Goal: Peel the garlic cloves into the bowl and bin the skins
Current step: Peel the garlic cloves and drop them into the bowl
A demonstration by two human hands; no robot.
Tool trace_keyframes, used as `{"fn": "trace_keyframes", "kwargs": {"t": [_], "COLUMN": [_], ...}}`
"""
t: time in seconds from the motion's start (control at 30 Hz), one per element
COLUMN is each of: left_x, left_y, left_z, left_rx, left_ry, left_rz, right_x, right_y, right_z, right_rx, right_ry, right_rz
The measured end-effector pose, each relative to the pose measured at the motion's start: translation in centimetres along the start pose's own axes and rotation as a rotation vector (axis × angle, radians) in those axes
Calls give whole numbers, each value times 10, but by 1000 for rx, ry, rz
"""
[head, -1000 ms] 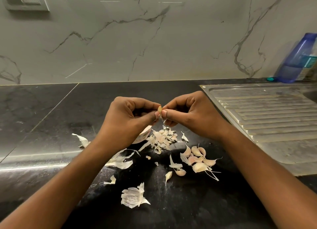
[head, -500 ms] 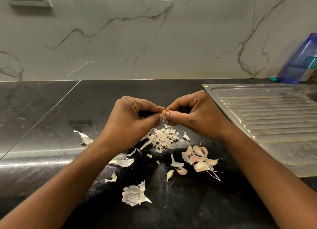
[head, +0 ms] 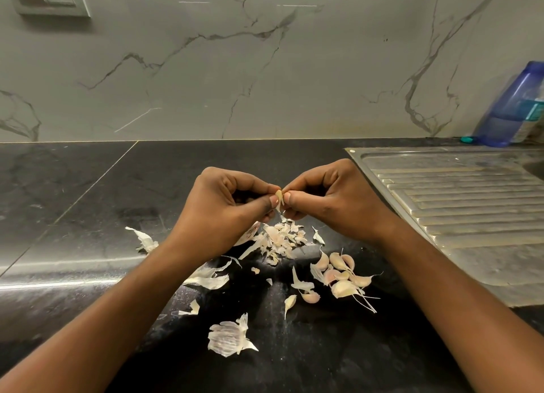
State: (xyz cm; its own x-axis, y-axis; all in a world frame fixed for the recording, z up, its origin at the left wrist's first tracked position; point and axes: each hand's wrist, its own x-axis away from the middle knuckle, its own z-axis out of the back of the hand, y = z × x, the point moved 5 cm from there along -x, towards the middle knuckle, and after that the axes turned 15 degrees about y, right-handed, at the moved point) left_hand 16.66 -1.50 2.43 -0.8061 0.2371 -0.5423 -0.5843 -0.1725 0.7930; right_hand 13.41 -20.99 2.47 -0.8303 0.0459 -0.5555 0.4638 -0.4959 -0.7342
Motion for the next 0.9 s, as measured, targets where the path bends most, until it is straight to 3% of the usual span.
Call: {"fn": "trace_keyframes", "kwargs": {"t": [0.4, 0.9], "left_x": [1, 2], "left_y": [0, -1], "left_z": [0, -1], "left_rx": [-17, 230], "left_ry": [14, 18], "left_rz": [-12, 192], "right_x": [1, -2], "right_y": [-3, -4], "right_z": [-1, 7], "right_rx": [-13, -40], "right_ry": [1, 88], "right_rz": [-10, -9]}}
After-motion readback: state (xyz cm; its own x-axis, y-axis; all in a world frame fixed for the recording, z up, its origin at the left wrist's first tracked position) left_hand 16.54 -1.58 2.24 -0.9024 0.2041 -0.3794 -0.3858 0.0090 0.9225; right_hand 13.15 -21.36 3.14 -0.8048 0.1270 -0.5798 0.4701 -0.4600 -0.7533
